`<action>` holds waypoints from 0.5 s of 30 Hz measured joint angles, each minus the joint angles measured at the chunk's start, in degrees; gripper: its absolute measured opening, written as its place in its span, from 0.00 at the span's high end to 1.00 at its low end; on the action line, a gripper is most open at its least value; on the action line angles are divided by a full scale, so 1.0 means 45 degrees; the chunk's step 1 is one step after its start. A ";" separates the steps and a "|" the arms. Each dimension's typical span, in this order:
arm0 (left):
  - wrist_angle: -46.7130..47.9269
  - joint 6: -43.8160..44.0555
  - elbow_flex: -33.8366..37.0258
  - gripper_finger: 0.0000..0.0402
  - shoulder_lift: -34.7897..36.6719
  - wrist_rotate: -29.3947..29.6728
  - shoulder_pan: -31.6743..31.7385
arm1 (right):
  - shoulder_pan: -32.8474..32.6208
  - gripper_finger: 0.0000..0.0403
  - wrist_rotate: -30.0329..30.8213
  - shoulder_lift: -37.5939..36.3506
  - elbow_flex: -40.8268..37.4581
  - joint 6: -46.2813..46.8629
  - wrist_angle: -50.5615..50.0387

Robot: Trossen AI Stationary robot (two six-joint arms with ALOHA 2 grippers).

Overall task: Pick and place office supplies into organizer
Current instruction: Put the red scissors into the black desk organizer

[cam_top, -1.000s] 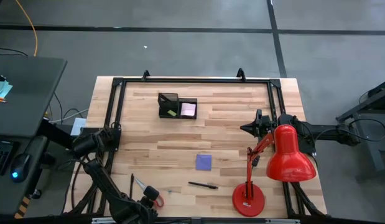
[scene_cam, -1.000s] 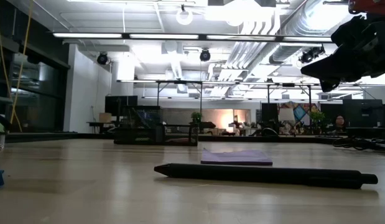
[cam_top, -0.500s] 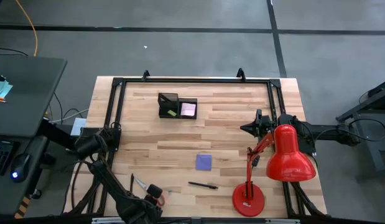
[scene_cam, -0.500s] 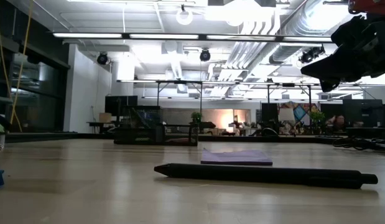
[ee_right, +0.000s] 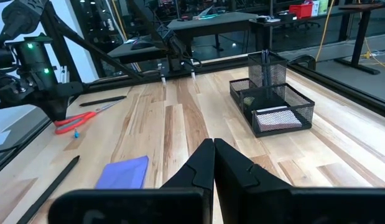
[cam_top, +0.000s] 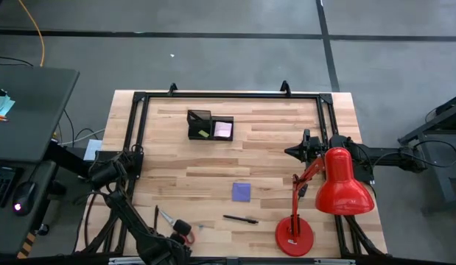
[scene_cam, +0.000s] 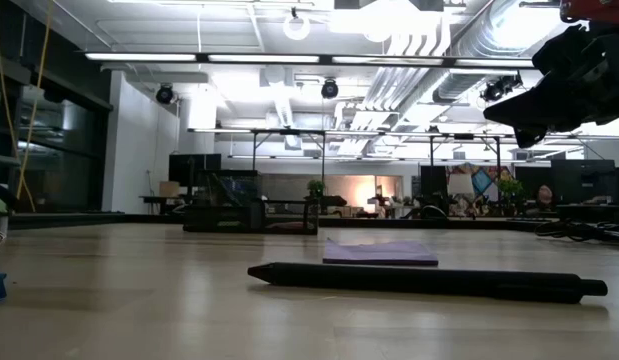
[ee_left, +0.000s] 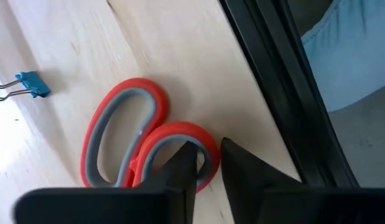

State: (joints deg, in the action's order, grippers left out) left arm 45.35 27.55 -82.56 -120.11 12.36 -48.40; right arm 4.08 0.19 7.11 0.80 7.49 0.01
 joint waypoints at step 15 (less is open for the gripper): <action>-0.0109 0.0299 0.0029 0.97 -0.0081 0.1667 0.0099 | -0.0002 0.99 0.0002 0.0000 0.0000 0.0000 0.0000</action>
State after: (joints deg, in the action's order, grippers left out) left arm 44.85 28.90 -82.44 -120.48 19.86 -47.96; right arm 4.08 0.20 7.11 0.80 7.49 0.01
